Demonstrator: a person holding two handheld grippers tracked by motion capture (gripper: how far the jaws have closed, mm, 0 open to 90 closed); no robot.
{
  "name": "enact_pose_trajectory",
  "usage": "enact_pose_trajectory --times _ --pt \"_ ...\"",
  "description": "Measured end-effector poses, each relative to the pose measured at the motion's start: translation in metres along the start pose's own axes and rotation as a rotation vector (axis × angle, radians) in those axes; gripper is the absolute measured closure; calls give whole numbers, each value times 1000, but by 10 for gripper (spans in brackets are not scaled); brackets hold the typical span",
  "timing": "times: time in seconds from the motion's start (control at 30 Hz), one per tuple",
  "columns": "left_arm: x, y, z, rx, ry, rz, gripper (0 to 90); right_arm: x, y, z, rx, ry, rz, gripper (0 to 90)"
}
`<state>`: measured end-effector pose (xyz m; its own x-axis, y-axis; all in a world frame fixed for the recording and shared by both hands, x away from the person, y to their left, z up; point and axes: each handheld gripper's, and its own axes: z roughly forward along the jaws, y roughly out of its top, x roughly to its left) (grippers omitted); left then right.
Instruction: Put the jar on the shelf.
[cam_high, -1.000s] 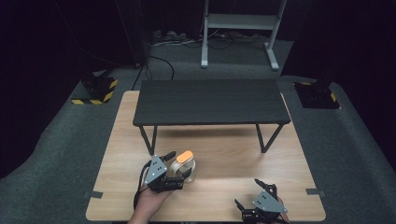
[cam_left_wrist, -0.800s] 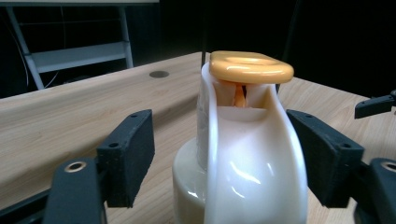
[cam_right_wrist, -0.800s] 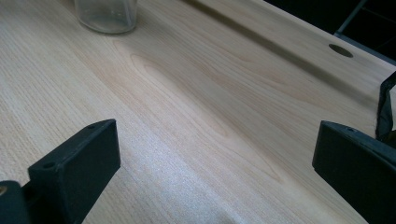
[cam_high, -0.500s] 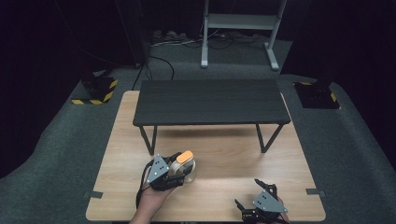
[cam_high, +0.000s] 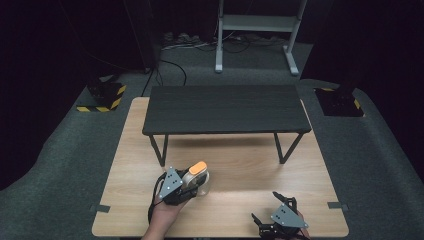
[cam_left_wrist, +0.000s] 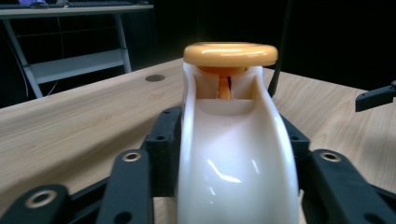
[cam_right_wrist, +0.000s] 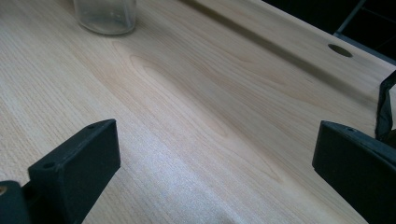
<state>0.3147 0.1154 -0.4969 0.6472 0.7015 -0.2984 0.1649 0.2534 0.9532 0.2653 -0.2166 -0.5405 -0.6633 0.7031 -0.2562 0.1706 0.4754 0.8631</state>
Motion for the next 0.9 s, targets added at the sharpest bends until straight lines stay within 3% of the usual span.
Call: enact_pose_trajectory --times 0.47,0.6,0.9 --pt "1 -2 -3 -29 -6 -14 565 0 0 0 -3 1 5 4" --pt "3 -1 -6 -43 15 -4 566 0 0 0 -3 1 3 3" --pt "4 12 -17 -97 8 -29 566 0 0 0 -3 1 4 4"
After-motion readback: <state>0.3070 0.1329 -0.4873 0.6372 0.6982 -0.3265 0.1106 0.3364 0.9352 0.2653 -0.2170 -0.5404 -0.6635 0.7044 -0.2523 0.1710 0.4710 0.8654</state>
